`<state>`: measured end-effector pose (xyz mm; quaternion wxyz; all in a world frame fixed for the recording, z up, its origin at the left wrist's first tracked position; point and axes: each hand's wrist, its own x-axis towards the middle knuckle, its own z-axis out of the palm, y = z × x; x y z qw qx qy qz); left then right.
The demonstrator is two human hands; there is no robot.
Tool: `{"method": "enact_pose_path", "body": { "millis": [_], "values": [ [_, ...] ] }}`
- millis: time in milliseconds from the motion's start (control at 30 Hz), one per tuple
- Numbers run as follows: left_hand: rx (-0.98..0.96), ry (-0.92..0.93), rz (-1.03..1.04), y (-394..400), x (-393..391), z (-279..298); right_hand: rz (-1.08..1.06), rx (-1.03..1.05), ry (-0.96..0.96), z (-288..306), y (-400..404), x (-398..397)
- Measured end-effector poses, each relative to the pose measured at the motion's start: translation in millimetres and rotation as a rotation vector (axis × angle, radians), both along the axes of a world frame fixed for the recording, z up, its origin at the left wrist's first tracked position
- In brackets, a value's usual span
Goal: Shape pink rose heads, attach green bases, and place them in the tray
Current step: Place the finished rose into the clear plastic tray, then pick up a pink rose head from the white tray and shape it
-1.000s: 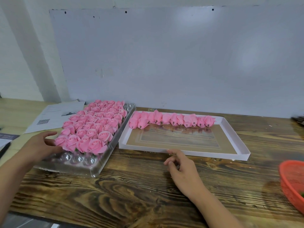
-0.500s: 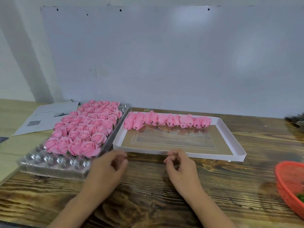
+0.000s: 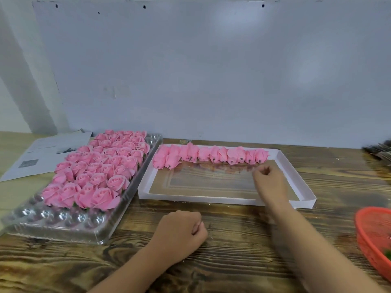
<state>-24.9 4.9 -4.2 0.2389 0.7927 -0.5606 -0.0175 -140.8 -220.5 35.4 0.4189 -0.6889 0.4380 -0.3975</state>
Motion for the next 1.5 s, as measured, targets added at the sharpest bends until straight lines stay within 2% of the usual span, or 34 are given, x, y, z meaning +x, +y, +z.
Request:
{"method": "enact_pose_path", "body": {
  "millis": [100, 267, 667, 767, 900, 967, 1033, 1133, 1367, 1500],
  "values": [
    [0.011, -0.01, -0.011, -0.8, -1.7, 2.0, -0.016, 0.049, 0.125, 1.2, -41.5, 0.7],
    [0.029, -0.034, -0.006, -0.8, -1.0, 2.9, -0.084, 0.174, 0.167, -7.0, -85.9, 11.5],
    [0.03, -0.038, -0.013, -3.9, 3.0, -2.9, -0.033, 0.208, 0.283, -3.5, -120.2, 47.7],
    [0.025, -0.051, -0.012, -4.9, 5.2, -4.2, -0.082, 0.237, 0.255, -10.0, -126.9, 53.5],
    [0.002, -0.049, -0.014, -5.0, 6.0, -4.1, -0.164, 0.144, 0.246, -9.4, -120.6, 58.3],
    [-0.007, -0.047, -0.018, -4.6, 6.1, -3.2, -0.152, 0.226, 0.19, -5.4, -118.6, 59.6],
    [-0.011, -0.025, -0.017, -4.6, 6.2, -3.0, -0.14, 0.215, 0.294, -7.5, -124.8, 61.7],
    [-0.025, -0.012, -0.001, -5.7, 7.1, -4.2, -0.171, 0.185, 0.291, -10.4, -132.4, 61.5],
    [-0.049, -0.01, 0.02, -5.1, 7.1, -9.1, -0.155, 0.231, 0.197, -6.9, -137.6, 43.9],
    [-0.058, 0.014, 0.013, -4.8, 6.4, -8.6, -0.228, 0.252, 0.111, 4.5, -125.5, 31.9]
  ]
}}
